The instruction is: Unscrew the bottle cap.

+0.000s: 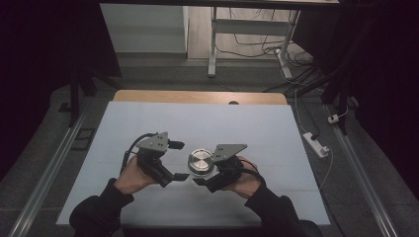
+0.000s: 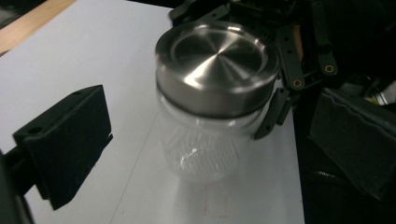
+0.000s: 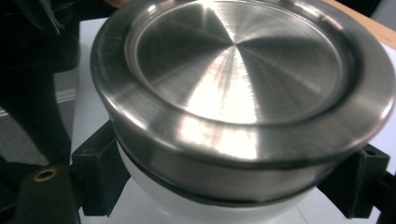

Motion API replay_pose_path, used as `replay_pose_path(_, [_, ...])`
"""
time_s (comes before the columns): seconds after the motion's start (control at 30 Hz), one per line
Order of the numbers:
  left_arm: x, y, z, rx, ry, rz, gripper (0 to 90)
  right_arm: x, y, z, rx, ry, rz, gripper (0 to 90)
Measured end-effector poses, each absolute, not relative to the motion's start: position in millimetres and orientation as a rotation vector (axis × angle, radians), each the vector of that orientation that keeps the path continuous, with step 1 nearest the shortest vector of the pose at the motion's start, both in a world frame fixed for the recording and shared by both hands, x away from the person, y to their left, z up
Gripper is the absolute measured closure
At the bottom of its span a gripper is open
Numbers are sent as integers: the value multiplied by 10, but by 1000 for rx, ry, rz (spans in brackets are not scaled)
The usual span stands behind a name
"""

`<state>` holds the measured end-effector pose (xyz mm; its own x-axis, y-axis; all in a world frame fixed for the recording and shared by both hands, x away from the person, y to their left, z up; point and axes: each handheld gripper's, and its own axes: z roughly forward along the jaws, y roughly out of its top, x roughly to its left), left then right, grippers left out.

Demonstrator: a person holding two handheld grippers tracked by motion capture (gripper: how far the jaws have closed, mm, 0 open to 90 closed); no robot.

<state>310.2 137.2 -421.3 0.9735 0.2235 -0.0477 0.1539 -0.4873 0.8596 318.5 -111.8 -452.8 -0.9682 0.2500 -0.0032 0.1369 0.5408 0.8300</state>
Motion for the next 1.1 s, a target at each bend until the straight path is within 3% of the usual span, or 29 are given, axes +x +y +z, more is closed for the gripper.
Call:
replay_pose_path(0.3, [3228, 1255, -4248, 2083, 101, -22, 6, 3179, -1069, -4547, 183, 2722, 1408, 146])
replay_pose_path(0.63, [3262, 1160, -4281, 2079, -31, -88, 77, 3143, -1018, -4534, 45, 2770, 1416, 147])
replay_pose_path(0.87, [3241, 1137, -4307, 2073, -56, -82, 179, 3119, -1013, -4507, 18, 2764, 1419, 147])
replay_pose_path(1.1, [3236, 1109, -4299, 2052, 101, 4, 188, 3168, -1052, -4495, 131, 2710, 1409, 147])
